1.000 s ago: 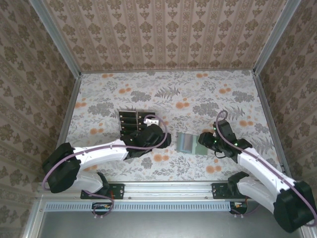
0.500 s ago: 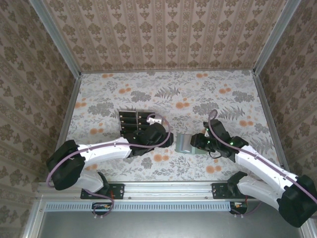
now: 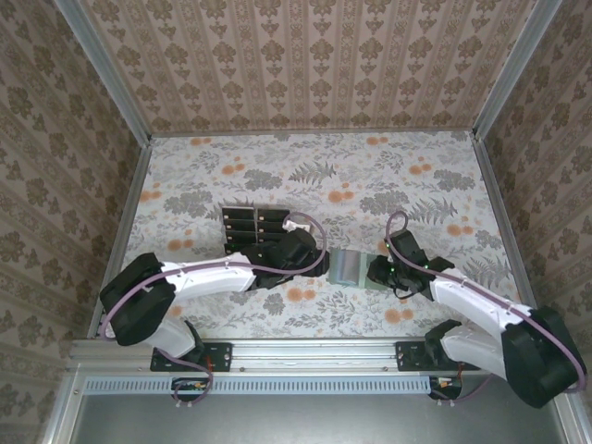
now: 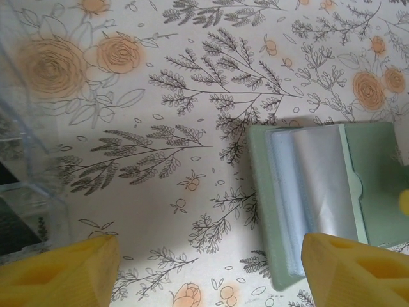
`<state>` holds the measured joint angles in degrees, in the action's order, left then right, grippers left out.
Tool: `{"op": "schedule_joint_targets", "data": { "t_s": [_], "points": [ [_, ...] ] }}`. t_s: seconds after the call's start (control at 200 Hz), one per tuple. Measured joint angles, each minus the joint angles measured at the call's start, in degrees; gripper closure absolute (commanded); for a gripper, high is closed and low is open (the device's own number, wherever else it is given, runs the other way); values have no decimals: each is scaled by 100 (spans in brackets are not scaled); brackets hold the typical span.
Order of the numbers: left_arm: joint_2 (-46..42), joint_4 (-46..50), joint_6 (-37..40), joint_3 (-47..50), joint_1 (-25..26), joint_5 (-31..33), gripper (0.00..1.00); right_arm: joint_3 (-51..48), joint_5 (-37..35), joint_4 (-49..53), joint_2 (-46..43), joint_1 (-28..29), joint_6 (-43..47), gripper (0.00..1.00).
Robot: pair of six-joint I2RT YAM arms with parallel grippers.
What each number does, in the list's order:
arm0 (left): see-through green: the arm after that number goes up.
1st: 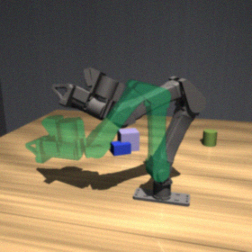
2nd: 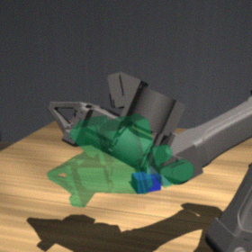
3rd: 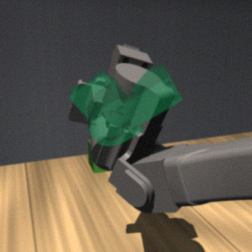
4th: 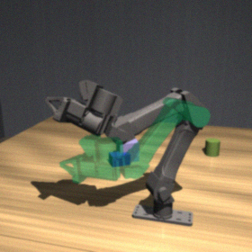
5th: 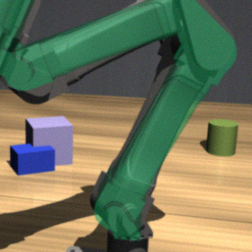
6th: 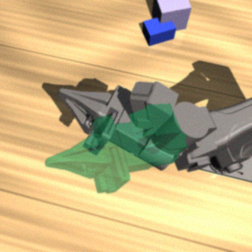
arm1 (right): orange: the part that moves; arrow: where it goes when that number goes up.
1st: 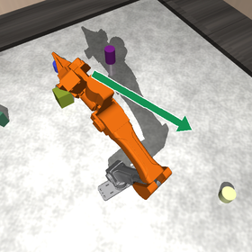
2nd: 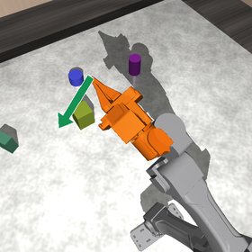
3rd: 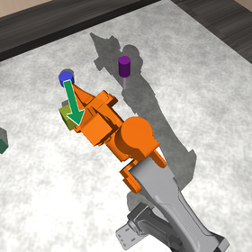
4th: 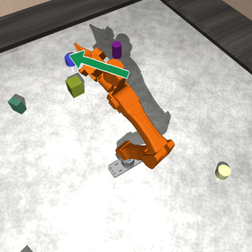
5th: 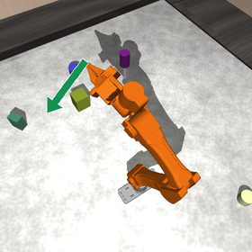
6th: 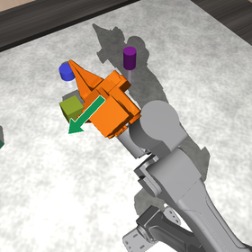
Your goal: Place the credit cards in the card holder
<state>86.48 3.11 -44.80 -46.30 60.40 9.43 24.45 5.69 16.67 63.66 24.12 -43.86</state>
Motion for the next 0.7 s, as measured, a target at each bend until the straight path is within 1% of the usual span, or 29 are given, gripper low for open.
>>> {"op": "schedule_joint_targets", "data": {
  "t_s": [0.07,0.365,0.7],
  "points": [
    [103,-92,35,-9,0,-72,23,-94,4,-120,245,-83,15,81],
    [621,-767,92,-31,-48,-413,23,-87,76,-881,634,-160,17,82],
    [1036,-1615,-48,-31,-236,-778,24,-87,146,-964,686,-221,13,82]
  ]
}}
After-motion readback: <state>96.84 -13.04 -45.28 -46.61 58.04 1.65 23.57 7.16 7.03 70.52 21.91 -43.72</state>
